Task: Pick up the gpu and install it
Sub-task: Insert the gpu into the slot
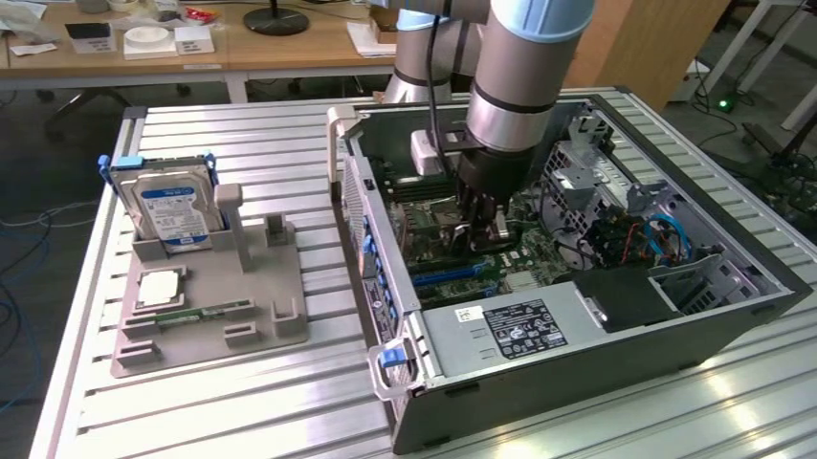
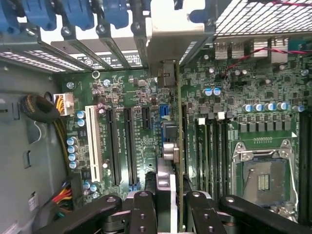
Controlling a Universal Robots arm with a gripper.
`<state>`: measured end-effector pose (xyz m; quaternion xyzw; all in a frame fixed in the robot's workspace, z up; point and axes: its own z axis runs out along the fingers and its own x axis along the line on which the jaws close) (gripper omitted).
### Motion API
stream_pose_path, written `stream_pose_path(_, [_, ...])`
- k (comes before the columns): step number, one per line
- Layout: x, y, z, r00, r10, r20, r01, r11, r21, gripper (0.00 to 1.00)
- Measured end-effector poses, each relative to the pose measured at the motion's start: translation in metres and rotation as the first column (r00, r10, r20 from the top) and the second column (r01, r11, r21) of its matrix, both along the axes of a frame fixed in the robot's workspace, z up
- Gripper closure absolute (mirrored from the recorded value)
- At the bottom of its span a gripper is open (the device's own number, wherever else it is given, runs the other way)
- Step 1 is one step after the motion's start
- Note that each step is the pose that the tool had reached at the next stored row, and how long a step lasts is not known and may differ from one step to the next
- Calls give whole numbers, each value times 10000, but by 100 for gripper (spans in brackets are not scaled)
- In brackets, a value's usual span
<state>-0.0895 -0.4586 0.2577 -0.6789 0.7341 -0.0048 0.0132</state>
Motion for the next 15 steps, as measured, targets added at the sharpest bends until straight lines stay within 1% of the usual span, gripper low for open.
stream_pose_path(7, [-13, -3, -76, 10000, 2, 0, -2, 10000, -1, 72])
stream_pose_path(15, [-13, -5, -84, 10000, 1, 0, -1, 10000, 0, 72])
